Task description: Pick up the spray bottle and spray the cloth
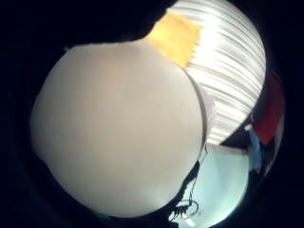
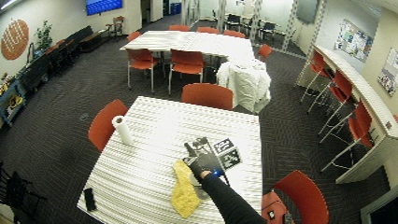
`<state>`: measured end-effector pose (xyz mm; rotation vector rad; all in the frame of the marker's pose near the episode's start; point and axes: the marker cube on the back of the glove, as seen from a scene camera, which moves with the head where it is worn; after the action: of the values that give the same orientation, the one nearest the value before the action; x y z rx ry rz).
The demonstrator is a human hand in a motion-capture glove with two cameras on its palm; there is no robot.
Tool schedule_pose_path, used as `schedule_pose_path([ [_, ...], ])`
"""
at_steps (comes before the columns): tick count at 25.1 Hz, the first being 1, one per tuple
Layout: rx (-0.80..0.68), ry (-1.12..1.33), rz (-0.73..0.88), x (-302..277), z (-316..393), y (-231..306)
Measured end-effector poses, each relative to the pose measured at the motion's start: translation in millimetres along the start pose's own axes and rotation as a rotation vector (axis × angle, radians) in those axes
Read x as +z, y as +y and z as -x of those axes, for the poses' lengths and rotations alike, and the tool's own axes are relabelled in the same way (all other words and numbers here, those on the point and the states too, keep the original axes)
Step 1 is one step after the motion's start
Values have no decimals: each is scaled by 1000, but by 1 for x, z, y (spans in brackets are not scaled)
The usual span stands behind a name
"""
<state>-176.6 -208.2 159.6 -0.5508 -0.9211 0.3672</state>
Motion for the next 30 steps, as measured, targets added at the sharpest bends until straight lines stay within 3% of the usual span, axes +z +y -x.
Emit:
schedule_pose_path([
  [7, 389, 242, 187, 7, -81, -13],
  [14, 512, 270, 250, 13, -116, -14],
  [22, 452, 249, 255, 15, -111, -13],
  [30, 37, 104, 125, -1, -71, 5],
])
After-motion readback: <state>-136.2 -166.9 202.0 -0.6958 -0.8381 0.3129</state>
